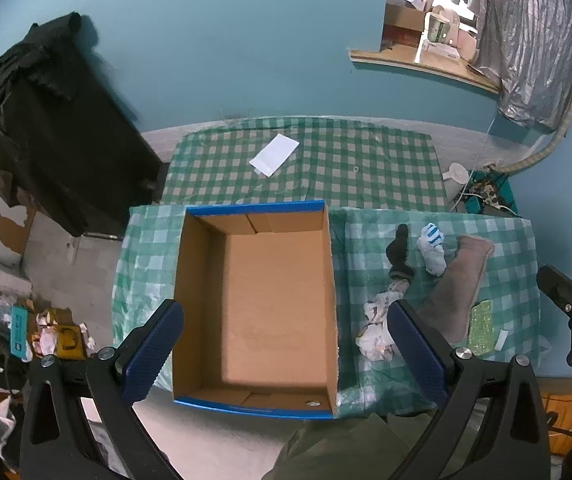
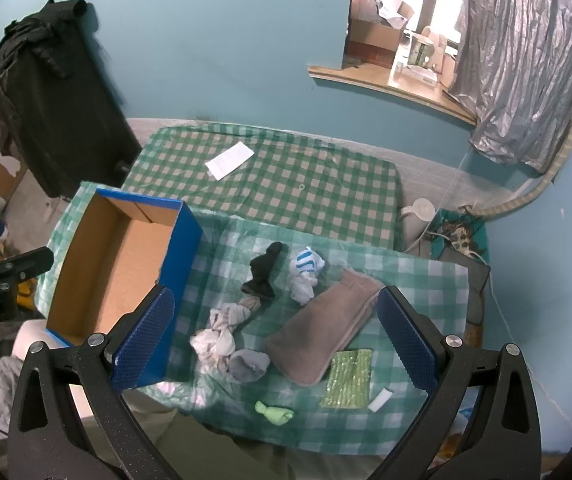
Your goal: Organize soft objects
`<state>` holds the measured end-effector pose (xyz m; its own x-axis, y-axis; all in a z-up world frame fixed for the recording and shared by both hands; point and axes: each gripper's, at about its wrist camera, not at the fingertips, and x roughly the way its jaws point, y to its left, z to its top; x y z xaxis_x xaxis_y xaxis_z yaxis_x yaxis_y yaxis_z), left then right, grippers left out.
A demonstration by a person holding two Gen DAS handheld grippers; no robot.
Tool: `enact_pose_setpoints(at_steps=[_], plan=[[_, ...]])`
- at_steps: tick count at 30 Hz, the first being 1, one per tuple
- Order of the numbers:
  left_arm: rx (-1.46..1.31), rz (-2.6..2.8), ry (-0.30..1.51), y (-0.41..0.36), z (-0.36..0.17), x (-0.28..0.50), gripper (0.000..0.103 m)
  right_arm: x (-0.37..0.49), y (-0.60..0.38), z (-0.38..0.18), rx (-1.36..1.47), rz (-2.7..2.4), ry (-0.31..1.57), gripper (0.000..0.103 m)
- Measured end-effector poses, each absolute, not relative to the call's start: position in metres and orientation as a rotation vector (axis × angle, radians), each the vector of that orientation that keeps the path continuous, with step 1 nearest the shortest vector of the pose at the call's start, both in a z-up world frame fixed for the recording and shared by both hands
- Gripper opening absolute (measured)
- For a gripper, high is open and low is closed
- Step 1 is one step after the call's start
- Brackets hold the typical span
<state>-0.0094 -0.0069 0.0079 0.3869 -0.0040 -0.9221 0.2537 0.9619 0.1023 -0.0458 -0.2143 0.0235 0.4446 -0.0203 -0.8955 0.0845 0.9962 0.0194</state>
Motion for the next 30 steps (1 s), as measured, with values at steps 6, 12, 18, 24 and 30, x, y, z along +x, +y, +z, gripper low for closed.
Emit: enact_pose_setpoints(at_steps=[6, 12, 18, 24, 30], plan=[[0.243, -0.168, 1.167, -0.0089, 0.0095, -0.0104, 0.102, -0.0464, -0.2137, 0.0240, 0.066, -0.065, 1.106, 0.100], [0.242, -0.169, 1.167, -0.0092, 0.0090, -0.0118, 0.102, -0.0468, -0.2128, 0.0247, 0.067, -0.066, 1.104, 0.100], [0.241, -0.168, 1.167, -0.0088, 0.0088, -0.0116, 0.102, -0.0455, -0.2151, 0.0284, 0.067, -0.067, 1.101, 0.100], [0.241, -0.167, 1.167, -0.0093, 0.0087, -0.0127, 0.102, -0.0444, -0.2124, 0.0284, 0.068, -0.069, 1.101, 0.100], [0.240, -0.168, 1.168, -0.0098, 0.0091, -0.0142, 0.102, -0.0463, -0.2138, 0.0277, 0.068, -0.066, 1.099, 0.100]])
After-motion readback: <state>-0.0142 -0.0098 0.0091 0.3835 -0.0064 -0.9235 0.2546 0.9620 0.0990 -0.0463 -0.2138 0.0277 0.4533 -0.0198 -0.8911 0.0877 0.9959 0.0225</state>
